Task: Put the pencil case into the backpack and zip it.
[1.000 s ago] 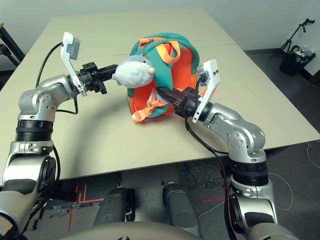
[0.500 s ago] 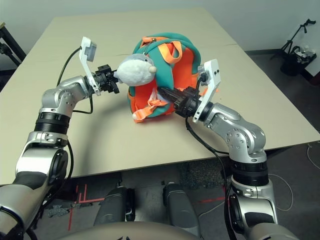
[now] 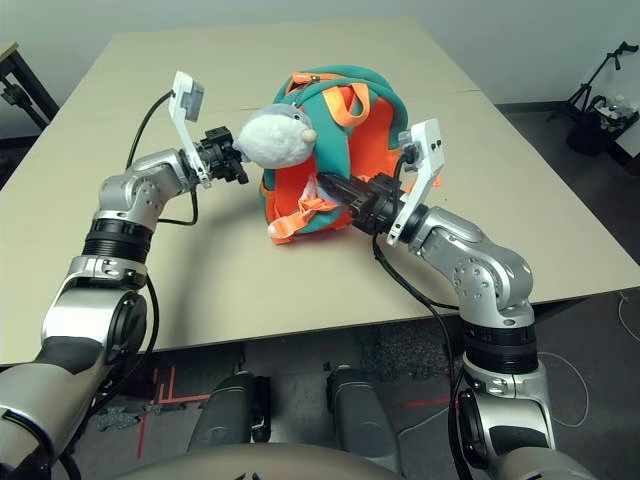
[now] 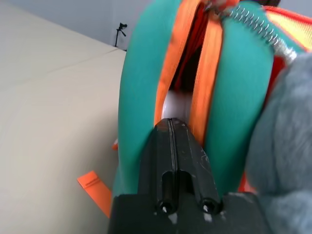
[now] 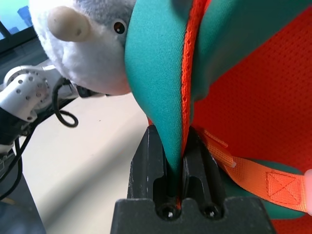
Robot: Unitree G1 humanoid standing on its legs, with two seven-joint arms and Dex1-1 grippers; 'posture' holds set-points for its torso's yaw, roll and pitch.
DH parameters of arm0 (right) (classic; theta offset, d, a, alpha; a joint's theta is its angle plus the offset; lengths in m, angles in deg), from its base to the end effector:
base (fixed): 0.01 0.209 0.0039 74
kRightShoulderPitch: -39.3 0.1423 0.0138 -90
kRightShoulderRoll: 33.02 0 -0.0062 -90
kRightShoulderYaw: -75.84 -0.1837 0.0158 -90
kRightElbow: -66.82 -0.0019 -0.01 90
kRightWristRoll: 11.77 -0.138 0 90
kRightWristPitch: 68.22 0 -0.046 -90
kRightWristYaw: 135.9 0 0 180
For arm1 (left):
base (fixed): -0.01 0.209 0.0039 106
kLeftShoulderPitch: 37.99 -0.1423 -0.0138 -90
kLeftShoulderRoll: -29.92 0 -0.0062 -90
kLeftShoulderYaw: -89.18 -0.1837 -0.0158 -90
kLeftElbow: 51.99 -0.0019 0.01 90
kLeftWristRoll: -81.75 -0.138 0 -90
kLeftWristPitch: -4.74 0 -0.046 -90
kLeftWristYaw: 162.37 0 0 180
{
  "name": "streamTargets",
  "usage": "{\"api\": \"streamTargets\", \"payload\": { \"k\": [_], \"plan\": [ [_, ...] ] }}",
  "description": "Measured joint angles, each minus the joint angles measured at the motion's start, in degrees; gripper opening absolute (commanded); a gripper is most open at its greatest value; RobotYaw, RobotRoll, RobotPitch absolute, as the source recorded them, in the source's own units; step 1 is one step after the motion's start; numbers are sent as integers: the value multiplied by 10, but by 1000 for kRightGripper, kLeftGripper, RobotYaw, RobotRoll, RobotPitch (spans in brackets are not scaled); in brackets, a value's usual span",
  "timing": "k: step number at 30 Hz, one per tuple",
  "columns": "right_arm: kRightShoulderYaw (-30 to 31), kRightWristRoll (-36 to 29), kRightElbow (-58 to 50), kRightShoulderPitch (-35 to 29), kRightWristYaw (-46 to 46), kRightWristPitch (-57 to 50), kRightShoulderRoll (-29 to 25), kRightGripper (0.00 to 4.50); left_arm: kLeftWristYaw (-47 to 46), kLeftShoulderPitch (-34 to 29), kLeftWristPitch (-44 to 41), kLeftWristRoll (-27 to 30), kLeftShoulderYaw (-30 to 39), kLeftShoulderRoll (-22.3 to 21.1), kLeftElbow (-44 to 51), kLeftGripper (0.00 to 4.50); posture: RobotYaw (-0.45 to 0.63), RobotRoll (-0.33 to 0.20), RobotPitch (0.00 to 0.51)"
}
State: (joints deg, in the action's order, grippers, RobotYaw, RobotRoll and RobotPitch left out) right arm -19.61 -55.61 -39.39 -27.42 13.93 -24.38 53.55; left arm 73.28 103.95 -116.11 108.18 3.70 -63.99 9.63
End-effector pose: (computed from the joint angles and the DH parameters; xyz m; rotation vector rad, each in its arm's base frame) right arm 0.2500 -0.1749 0.1630 0.3063 0.0625 0.9155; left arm 0.3434 0.1839 0.1932 -0.2006 0.0280 -1.0649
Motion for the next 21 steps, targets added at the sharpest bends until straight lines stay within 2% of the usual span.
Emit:
{"api": "streamTargets", "payload": {
  "k": [4, 10, 12, 13, 17, 21],
  "plan": [
    [3, 0, 0, 1, -3, 0, 1, 36, 0, -28, -45, 18, 14, -55, 94, 1265, -115, 0, 82],
    [3, 1, 1, 3, -4, 0, 0, 36, -3, -38, -102, 35, 40, -143, 189, 3553, -101, 0, 80],
    [4, 1, 3, 3, -4, 1, 1, 36, -3, -27, -109, 41, 51, -153, 190, 4342, -100, 0, 78],
    [4, 1, 4, 3, -5, 1, 1, 36, -4, -19, -114, 49, 59, -154, 190, 4494, -100, 0, 77],
    [5, 2, 5, 4, -7, 3, 1, 36, -4, 19, -145, 93, 76, -152, 212, 4500, -106, 0, 72],
    [7, 7, 7, 5, -9, 8, 3, 36, 5, 30, -173, 128, 52, -136, 272, 4500, -116, 0, 71]
  ]
}}
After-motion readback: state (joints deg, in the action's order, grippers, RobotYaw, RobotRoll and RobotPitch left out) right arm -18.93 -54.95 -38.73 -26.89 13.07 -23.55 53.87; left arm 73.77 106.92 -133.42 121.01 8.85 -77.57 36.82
